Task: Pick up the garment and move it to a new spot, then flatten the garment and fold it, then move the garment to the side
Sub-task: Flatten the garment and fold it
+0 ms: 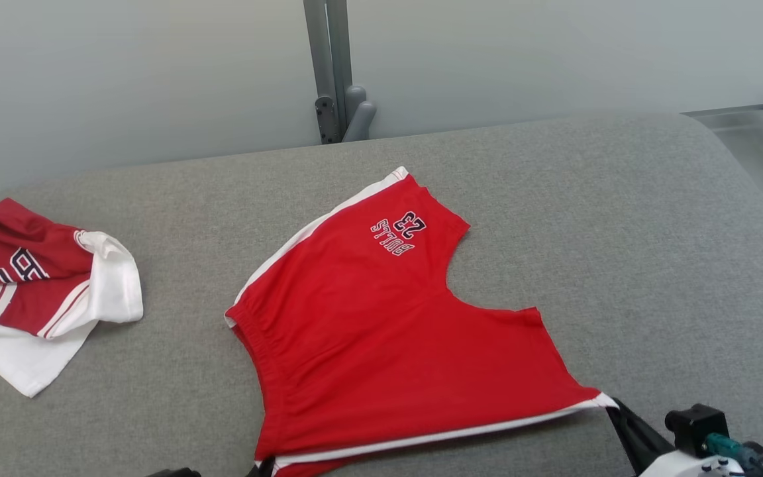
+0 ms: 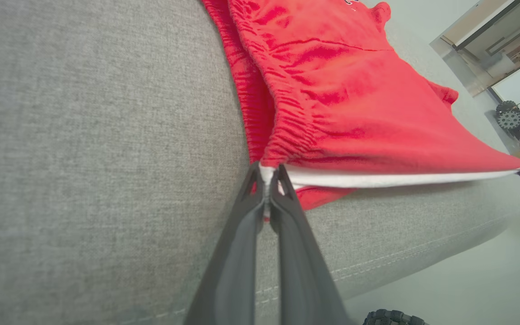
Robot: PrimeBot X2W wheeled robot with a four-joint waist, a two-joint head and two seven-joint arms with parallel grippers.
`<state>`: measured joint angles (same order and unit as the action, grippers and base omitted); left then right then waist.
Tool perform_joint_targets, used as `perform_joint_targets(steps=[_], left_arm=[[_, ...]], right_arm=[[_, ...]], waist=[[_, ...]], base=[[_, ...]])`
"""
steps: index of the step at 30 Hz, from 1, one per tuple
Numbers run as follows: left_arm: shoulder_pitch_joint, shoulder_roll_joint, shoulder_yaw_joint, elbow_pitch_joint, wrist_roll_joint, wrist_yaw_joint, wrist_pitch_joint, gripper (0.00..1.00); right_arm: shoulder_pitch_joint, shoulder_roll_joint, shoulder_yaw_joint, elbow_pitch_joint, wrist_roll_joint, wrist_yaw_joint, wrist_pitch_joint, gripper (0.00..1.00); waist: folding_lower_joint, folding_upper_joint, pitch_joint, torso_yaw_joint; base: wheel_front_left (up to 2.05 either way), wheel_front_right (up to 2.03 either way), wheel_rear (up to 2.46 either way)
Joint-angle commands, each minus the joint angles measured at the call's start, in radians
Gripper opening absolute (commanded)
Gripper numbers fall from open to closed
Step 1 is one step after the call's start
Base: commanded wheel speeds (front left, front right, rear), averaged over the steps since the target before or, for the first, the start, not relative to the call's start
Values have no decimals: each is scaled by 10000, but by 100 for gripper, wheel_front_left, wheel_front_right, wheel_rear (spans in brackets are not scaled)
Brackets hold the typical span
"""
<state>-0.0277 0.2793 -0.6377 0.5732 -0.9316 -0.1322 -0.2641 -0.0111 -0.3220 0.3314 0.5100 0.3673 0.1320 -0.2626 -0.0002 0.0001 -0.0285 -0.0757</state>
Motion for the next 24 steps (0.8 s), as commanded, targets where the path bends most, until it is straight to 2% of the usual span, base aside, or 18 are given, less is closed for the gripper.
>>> perform_joint_targets(steps=[1,5,10,12,18,24], left_arm=[[42,89,258,-153,254,33,-1,0],[-375,-17,754,-786,785,34,-1,0],[-1198,-305,1282,-1497,1167,33,0,0],[-1624,-446,1722,-1564,1398,31,-2,0],[-2987,-1057,1848,-1226,1745,31,0,0],[-4021,-1667,2354,-1218,2213,30,0,0]], right_arm=[[-279,-113,-172,-143,-50,-26,-28,0],[-1114,-184,-469,-353,-218,-26,-29,0],[-2993,-286,-347,-206,-451,-23,-29,0],[-3977,-370,-130,99,-514,-24,-29,0],[-6655,-540,719,1379,-520,-23,-27,0],[-8884,-431,1569,2706,-390,-21,-26,0]], waist=[[2,-1,215,164],[2,-1,655,526],[2,-1,1645,1047],[2,-1,2107,1179],[2,-1,3305,1621],[2,-1,4280,1945]], base=[[0,0,0],[0,0,0],[0,0,0],[0,0,0],[0,0,0],[0,0,0]])
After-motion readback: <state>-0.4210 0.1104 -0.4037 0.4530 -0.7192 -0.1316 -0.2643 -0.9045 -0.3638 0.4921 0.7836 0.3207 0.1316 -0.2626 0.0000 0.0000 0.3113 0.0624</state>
